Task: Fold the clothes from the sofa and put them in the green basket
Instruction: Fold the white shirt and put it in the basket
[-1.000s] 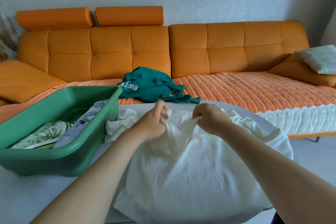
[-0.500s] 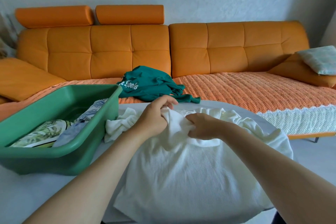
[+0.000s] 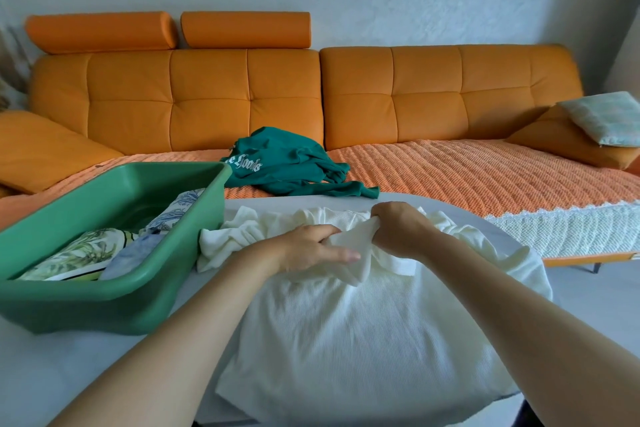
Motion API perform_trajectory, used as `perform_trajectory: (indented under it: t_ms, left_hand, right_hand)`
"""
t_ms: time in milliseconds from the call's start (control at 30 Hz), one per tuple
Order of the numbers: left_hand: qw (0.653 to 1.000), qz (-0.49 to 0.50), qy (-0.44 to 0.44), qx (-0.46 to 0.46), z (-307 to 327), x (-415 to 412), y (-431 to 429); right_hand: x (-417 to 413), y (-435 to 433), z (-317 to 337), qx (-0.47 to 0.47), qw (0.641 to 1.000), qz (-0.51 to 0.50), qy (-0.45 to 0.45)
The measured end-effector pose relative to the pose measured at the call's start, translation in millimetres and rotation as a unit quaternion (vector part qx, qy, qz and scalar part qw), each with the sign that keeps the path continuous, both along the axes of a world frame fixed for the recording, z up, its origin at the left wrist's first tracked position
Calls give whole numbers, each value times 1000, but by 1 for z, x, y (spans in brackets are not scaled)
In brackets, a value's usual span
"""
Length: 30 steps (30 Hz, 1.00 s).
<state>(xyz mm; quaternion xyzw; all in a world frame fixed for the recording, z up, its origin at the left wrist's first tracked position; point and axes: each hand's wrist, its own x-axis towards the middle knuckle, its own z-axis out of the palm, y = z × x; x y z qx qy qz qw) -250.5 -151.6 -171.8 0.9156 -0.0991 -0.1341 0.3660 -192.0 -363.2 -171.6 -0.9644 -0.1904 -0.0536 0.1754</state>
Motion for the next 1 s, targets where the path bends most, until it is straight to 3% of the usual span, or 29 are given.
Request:
perform_trajectory:
  t_ms: [100, 167, 200, 267, 333, 400, 433, 500, 533, 600, 667, 700, 733, 767, 800, 867, 933, 1000]
  left_hand:
    - [985, 36, -131, 110, -8, -1, -5]
    - [970, 65, -210, 99, -5, 2, -4]
    - [963, 74, -247, 81, -3, 5, -1]
    - [954, 53, -286, 80, 4, 6, 5]
    - [956, 4, -251, 152, 8, 3, 9]
    - [948, -17, -205, 242, 5, 0, 9]
    - [940, 1, -210, 269, 4, 0, 7]
    - [908, 81, -318, 260, 10, -3, 0]
    - [880, 116, -399, 230, 14, -3, -3]
    - [817, 132, -535, 172, 24, -5, -8]
    - [798, 79, -570, 177, 24, -3, -9]
    - [822, 36, -534, 195, 18, -2, -10]
    - [872, -8, -440, 214, 11, -2, -11]
    - [924, -50, -296, 238, 4, -4, -12]
    - [954, -91, -144, 246, -4, -6, -13]
    - [972, -129, 69, 186, -12, -10, -12]
    - [986, -110, 93, 81, -13, -8, -10]
    - [999, -46, 10, 14, -8, -1, -9]
  right_hand:
    - [-2, -2, 5, -32, 985, 77, 150]
    - [-6, -3, 9, -15, 966, 90, 243]
    - [-6, -4, 9, -17, 966, 92, 241]
    - [-4, -5, 7, -97, 980, 82, 155]
    - [-5, -3, 6, -205, 976, 49, 51]
    - [-4, -1, 5, -250, 968, -7, 33]
    - [-3, 0, 5, -238, 969, -38, 48]
    - [2, 1, 6, -137, 986, -91, 20]
    - [5, 2, 6, -55, 992, -102, -49]
    - [3, 1, 9, 122, 965, -61, -223]
    - [0, -5, 14, 195, 932, 40, -302]
    - [-1, -7, 13, 177, 936, 78, -295]
    - [-2, -9, 12, 129, 952, 94, -262]
    - [-3, -10, 10, 43, 973, 92, -209]
    - [-3, -14, 7, -72, 984, 77, -141]
    - [-4, -19, 3, -276, 959, 67, 5]
    - [-5, -20, 2, -333, 937, 52, 96]
    - [-3, -19, 4, -314, 946, 18, 84]
